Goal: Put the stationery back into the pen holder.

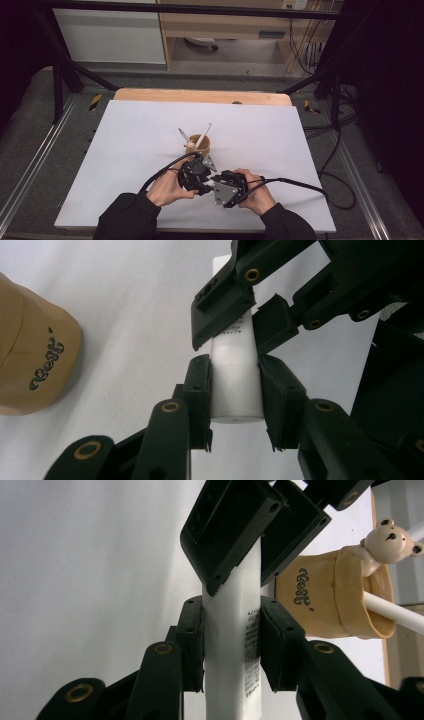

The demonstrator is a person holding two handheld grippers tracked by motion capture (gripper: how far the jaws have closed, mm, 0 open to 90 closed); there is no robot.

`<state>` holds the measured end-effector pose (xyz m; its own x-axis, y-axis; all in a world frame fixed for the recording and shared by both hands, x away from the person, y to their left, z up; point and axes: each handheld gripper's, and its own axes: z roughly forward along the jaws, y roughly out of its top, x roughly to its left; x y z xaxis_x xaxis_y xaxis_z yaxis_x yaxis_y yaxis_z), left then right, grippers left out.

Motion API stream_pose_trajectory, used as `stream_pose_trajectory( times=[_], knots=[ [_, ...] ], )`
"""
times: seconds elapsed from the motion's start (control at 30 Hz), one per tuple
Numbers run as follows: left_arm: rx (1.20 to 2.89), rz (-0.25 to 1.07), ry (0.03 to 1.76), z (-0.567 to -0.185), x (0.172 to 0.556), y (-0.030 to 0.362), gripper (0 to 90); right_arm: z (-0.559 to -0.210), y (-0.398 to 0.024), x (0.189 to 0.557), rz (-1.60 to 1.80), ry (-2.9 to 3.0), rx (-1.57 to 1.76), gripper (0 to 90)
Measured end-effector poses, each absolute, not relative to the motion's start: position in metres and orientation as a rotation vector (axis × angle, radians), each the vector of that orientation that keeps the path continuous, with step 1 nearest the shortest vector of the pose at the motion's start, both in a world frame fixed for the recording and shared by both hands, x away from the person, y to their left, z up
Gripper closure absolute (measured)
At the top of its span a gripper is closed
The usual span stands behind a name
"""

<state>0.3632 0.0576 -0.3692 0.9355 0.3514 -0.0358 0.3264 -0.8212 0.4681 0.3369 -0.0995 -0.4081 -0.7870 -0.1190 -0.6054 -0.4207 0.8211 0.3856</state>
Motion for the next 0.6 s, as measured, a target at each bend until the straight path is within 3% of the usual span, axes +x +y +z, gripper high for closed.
stream_pose_trajectory(
  times=[0.27,0.6],
  knots=[
    [2.563,0.108,0.458,-0.370,0.361,0.062,65.3,-0.406,-0.101,0.338,0.699,2.447,-0.360,66.5],
    [2.472,0.189,0.502,-0.372,0.360,0.104,44.5,-0.407,-0.112,0.347,0.697,2.469,-0.234,66.6]
  ],
)
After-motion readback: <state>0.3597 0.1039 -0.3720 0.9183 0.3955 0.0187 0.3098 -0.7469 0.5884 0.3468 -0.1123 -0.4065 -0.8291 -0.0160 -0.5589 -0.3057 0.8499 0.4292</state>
